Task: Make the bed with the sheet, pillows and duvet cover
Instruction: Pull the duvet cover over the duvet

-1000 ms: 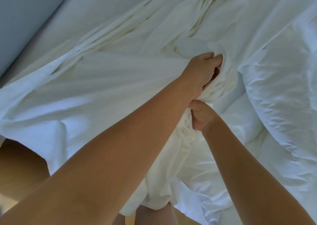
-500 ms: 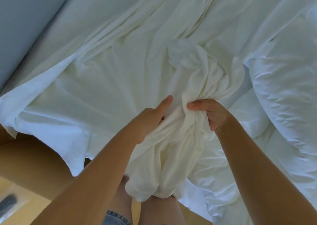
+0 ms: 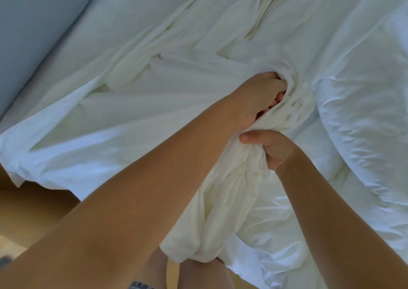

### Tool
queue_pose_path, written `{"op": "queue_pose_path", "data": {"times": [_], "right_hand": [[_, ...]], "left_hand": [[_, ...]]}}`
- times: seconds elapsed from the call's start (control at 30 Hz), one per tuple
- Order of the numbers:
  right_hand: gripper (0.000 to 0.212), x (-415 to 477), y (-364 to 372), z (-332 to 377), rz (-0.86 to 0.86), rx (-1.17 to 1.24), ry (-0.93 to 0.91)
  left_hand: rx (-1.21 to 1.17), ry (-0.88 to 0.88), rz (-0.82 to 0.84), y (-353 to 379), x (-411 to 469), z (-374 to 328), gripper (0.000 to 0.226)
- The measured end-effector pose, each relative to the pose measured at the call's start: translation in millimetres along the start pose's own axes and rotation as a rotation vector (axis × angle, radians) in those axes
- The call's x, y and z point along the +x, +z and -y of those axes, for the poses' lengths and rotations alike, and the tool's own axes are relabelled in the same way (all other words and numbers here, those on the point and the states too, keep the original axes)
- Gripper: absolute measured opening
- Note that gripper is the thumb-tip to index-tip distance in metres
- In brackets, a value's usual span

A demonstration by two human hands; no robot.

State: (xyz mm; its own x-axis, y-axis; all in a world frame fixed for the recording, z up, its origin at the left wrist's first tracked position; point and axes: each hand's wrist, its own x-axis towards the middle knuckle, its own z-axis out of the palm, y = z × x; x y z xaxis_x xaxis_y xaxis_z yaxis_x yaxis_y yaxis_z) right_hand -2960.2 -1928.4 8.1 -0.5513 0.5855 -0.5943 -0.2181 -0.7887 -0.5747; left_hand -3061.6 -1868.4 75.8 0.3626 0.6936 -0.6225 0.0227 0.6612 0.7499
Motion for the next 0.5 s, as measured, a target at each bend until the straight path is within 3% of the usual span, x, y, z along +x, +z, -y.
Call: {"op": "queue_pose_path", "data": {"times": [0.13,0.2,0.27,0.33,0.4,0.43,0.5], "right_hand": [[0.026,-2.0,1.9,-9.8,-0.046,0.073,-0.052],[0.026,-5.1,0.2,-10.3,-0.047,0.091,-0.065],[0.027,-8.9,-3.4,-7.8,-0.022,0.117,-0.066],[0.034,-10.0,-5.8,-6.4,0.014,0.12,-0.035],[0.04,-8.7,-5.5,-8.8,0.011,0.094,0.02],[0.04,-7.9,-4.9,-9.9,-0.008,0.083,0.038],[0.036,-7.3,-4.6,-9.7,-0.061,0.054,0.054]], "left_hand": [[0.236,0.06,-0.001,0.7,7.1,-7.3,0.024],[0.379,0.142,-0.151,-6.4,0.8,6.2,0.015],[0.608,0.162,-0.386,-21.0,-13.2,36.6,0.033],[0.622,-0.092,-0.434,-37.6,-28.7,68.4,0.065],[0.305,-0.425,-0.281,-46.5,-40.6,82.3,0.084],[0.166,-0.507,-0.223,-49.1,-42.1,82.6,0.083],[0.147,-0.518,-0.165,-52.3,-37.8,80.3,0.067]]}}
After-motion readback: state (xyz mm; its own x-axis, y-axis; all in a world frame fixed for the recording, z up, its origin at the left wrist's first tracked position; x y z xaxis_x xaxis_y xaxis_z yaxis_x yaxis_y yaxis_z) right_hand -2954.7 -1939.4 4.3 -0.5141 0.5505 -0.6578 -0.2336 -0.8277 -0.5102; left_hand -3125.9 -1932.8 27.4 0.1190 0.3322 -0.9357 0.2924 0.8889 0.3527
